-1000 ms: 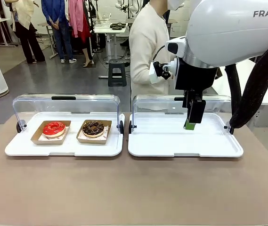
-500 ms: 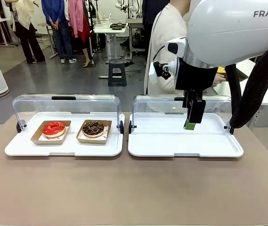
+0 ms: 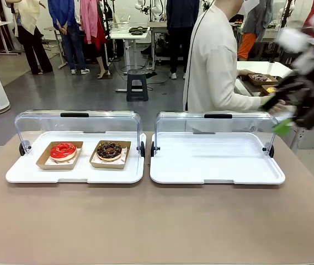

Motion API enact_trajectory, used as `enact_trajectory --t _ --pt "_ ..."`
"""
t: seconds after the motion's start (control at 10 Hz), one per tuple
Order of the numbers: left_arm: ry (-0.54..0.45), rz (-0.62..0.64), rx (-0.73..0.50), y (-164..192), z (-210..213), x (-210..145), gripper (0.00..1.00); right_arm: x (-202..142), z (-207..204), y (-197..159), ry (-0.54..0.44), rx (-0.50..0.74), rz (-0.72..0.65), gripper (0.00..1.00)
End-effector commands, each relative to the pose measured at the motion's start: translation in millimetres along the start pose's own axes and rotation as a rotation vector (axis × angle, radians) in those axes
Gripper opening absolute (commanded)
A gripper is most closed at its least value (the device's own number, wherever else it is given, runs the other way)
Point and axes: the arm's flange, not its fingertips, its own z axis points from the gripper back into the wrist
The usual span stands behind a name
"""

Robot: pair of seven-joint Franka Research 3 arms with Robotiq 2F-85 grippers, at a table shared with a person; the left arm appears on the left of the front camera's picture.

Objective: Provide the desired donut to the person.
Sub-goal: Place the picked Paper togo box onto the Handle tray extended by the person.

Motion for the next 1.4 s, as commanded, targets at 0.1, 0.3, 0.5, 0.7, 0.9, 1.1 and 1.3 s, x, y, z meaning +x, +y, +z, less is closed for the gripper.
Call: enact_trajectory --t 0.1,0.3,0.5,0.7,0.9,1.1,1.3 --pt "-0.005 -0.002 0.002 -0.1 -0.8 1.4 1.0 -94.3 32.5 32.6 -0.311 -0.078 -0.082 1.0" --pt "-0.005 -0.002 0.002 -0.1 -0.8 1.4 1.0 -145.3 36.7 59.6 -0.485 -0.087 -0.099 1.0" --pt "-0.005 -0.002 0.002 -0.1 -0.8 1.4 1.0 -185.2 39.5 59.8 -0.613 -0.037 -0.169 1.0" --pt "-0.005 -0.002 0.002 -0.1 -0.8 1.4 1.0 -206.4 40.3 28.6 -0.648 -0.036 -0.128 1.0" --pt "-0.005 -0.002 0.002 -0.1 -0.8 1.4 1.0 -208.6 43.3 48.3 -0.562 -0.019 -0.245 1.0" --pt "-0.005 -0.002 0.002 -0.1 -0.8 1.4 1.0 -220.5 47.3 55.8 -0.549 -0.032 -0.295 1.0" --pt "-0.005 -0.002 0.002 -0.1 -0.8 1.4 1.0 -224.2 45.6 57.5 -0.543 -0.054 -0.335 1.0"
